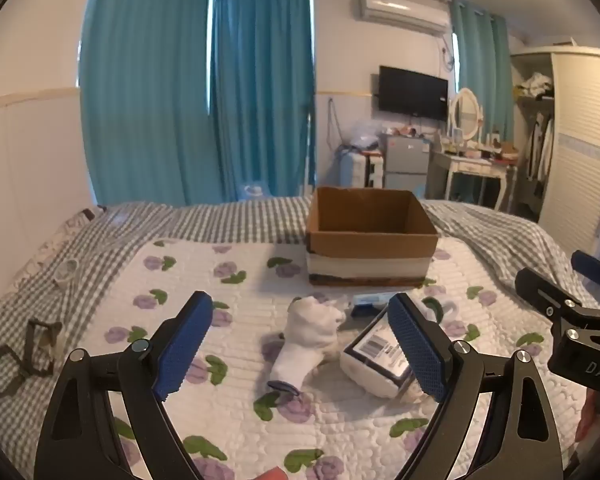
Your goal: Organize soft objects
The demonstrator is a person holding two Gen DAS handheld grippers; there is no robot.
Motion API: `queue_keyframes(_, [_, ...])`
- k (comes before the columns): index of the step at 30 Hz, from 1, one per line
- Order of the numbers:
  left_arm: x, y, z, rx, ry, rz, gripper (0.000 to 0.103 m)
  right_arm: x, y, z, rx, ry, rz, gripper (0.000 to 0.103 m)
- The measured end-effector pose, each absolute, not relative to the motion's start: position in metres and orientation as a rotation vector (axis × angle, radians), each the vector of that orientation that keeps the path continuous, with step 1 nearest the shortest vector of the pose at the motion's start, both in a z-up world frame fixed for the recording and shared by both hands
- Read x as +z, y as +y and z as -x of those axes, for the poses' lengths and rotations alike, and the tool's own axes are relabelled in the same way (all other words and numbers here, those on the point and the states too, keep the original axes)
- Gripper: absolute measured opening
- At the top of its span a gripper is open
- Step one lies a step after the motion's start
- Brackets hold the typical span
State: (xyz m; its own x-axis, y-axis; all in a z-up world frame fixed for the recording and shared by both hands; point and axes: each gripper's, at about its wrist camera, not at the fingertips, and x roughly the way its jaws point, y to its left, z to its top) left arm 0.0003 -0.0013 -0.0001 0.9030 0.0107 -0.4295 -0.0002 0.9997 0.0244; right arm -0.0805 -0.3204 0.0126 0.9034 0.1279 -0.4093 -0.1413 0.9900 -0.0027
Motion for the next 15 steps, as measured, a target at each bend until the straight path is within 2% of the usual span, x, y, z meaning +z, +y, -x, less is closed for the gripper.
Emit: queue_keyframes(15, [-0.0023, 0.0052, 0.0008, 0.004, 0.44, 0.011, 0.091, 0.0082, -0.3175, 0.0817, 0.155, 0.423, 0.035, 0.103])
